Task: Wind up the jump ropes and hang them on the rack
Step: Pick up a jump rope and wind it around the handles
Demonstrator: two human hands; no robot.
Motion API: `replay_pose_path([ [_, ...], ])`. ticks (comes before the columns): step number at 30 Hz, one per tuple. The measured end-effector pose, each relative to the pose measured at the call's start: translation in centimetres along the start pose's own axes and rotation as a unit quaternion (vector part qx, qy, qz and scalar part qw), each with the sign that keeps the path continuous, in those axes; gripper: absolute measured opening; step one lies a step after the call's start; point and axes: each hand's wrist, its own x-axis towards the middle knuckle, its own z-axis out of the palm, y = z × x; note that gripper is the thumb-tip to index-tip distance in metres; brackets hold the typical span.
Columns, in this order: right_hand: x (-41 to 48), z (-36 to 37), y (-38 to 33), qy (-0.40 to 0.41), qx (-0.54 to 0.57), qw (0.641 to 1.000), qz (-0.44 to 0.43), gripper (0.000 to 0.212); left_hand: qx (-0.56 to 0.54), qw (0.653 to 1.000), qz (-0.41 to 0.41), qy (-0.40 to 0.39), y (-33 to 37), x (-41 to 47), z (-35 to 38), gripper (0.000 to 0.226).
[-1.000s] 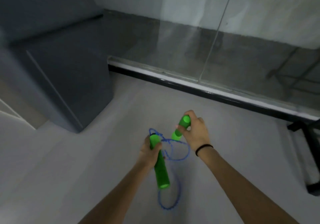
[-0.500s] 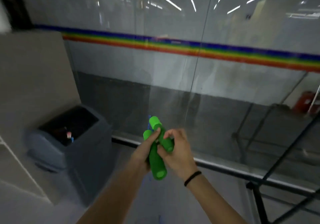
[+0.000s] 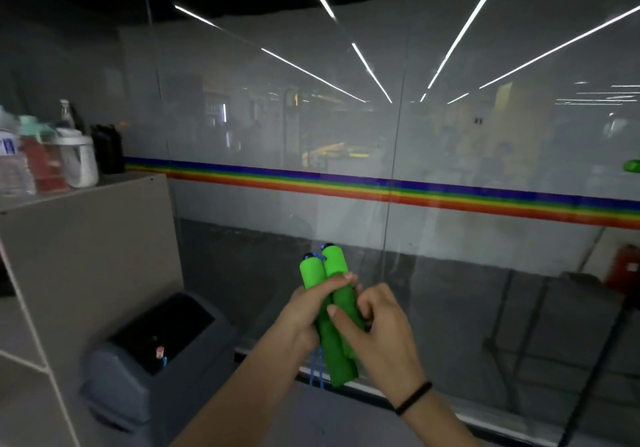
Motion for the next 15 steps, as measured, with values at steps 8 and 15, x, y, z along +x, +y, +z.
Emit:
replay_pose_path([
  [8,0.6,-1.9,-1.4,-0.241,0.335,0.862,0.295,0.013,0.08,0.993,0.085,-0.03,1.6,-0.6,1.9,0.038],
  [15,0.1,-1.1,-1.8,-0.151,0.361,0.885,0.251,0.022,0.265,0.958,0.107,0.011,-0.6,-1.7,2.8,0.038],
])
